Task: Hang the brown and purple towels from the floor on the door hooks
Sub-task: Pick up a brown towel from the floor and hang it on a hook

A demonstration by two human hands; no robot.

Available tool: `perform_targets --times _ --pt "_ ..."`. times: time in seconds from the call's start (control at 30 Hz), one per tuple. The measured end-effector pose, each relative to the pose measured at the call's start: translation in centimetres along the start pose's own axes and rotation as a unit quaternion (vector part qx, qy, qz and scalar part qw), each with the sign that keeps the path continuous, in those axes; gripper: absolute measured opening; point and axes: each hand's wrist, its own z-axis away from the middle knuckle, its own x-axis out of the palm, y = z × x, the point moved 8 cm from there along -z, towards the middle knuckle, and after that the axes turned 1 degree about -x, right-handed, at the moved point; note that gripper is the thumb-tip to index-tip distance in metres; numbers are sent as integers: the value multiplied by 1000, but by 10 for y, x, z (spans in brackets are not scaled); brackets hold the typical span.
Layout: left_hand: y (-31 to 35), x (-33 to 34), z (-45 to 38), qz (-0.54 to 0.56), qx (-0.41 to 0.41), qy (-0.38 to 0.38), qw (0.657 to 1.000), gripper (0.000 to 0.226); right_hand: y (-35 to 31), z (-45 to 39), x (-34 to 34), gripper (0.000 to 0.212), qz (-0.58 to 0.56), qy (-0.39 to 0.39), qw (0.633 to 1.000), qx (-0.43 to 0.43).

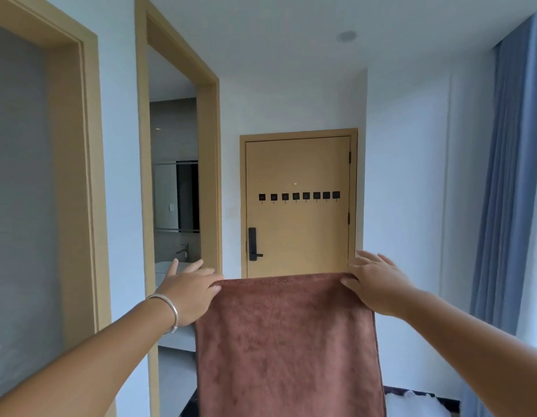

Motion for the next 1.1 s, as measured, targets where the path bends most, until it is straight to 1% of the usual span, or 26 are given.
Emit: perform_targets --times 0.17,0.27,0.4,0.57,0.7,0.87,1.1 --pt "-6 36 -81 -27 -19 -16 999 45 29 -82 43 44 -11 -9 1000 -11" --pt "-7 49 -130 -26 -28 -12 999 44 50 -132 61 44 -15 -8 1000 -20" --pt "-11 67 -187 -23 -37 -8 999 44 73 -193 86 45 -17 7 999 -32" --pt "-21 98 -246 -45 -38 -25 998 44 88 -252 130 45 -22 -7 999 -36" --pt "-34 126 -299 -36 -38 -29 998 43 97 -300 165 44 -26 -20 999 -33" --pt "-60 164 -381 -35 -12 -33 999 44 105 -374 207 44 -9 -28 999 -20" --pt "-129 199 -510 -16 -10 -15 1000 44 100 -520 238 45 21 -14 1000 -12"
